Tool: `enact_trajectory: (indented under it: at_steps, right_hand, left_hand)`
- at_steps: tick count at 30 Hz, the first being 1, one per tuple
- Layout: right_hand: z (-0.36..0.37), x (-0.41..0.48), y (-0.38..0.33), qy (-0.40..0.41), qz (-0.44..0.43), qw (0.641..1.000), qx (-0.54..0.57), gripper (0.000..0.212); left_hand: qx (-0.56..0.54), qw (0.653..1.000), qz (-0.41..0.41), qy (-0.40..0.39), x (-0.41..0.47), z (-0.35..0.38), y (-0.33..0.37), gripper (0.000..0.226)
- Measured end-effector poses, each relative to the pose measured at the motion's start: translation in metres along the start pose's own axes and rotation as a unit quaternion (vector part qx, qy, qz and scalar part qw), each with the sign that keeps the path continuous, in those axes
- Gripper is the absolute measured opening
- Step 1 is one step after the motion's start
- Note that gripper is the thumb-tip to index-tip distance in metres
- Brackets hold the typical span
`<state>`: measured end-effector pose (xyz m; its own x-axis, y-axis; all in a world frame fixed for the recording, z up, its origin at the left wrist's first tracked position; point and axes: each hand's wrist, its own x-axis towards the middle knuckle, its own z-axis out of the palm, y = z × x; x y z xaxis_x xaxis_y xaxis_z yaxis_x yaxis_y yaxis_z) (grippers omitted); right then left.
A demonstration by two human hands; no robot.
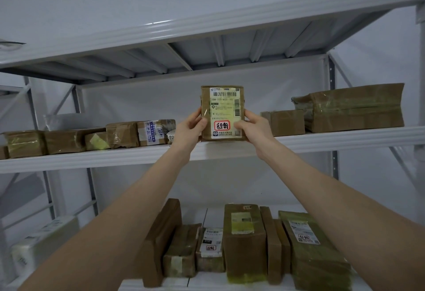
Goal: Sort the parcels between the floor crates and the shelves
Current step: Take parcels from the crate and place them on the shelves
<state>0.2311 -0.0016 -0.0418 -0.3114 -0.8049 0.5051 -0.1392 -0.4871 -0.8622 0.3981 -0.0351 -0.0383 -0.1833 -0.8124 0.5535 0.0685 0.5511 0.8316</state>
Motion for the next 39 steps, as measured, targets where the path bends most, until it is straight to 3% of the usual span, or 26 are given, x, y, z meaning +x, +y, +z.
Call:
enact_trajectory:
  at_steps: [10, 20, 26, 29, 39]
  right_hand:
    - [0.021, -0.019, 0.002, 0.008, -0.030, 0.999, -0.023, 0.036]
    - [0.062, -0.089, 0.064, -0.085, -0.043, 0.992, -0.078, 0.050]
    - [0.102, -0.157, 0.139, -0.182, 0.039, 0.975, -0.120, 0.059]
    - [0.126, -0.193, 0.175, -0.230, 0.085, 0.962, -0.122, 0.063]
    - [0.243, -0.296, 0.274, -0.366, 0.229, 0.890, -0.144, 0.042]
  left_hand:
    - [0.017, 1.000, -0.004, 0.005, -0.033, -0.017, 0.005, 0.055]
    - [0.052, 0.991, -0.065, 0.101, -0.124, -0.048, -0.032, 0.047]
    - [0.058, 0.974, -0.149, 0.163, -0.210, -0.084, -0.096, 0.045]
    - [0.051, 0.955, -0.204, 0.211, -0.252, -0.103, -0.129, 0.058]
    - [0.065, 0.887, -0.336, 0.309, -0.369, -0.200, -0.213, 0.066]
